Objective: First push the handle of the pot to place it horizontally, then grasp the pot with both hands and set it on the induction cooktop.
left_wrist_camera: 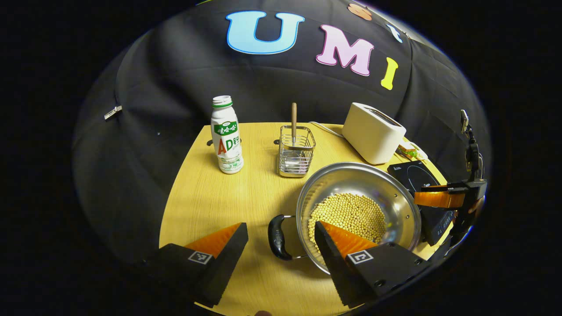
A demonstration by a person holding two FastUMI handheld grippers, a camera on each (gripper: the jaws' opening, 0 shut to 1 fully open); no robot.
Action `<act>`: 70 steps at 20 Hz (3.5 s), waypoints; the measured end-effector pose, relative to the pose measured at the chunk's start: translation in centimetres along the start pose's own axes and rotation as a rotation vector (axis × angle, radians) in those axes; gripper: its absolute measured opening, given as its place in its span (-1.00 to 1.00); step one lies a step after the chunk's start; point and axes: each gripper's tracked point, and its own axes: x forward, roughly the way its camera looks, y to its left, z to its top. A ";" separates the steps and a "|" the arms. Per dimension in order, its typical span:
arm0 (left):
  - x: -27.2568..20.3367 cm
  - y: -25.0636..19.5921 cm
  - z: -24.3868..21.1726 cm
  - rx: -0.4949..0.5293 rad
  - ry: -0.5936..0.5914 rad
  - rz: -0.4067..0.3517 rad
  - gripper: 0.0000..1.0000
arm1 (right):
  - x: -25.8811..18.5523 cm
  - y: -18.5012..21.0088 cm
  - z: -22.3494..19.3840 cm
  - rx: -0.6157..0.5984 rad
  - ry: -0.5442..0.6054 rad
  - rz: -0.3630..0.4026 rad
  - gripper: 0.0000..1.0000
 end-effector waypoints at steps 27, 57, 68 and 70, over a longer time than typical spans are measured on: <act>6.2 1.9 -5.3 -0.149 0.106 -0.008 0.41 | 6.0 2.0 -2.8 -0.117 0.048 -0.076 0.30; -0.1 -4.2 -1.5 -0.216 0.021 0.058 0.24 | -1.7 -1.2 1.6 -0.125 -0.009 -0.040 0.10; 0.5 -17.6 3.0 -0.186 0.009 0.027 0.24 | -7.7 -13.4 6.6 -0.095 -0.032 -0.063 0.10; 1.0 -19.7 3.5 -0.181 0.011 0.023 0.24 | -8.2 -15.5 7.1 -0.089 -0.035 -0.067 0.10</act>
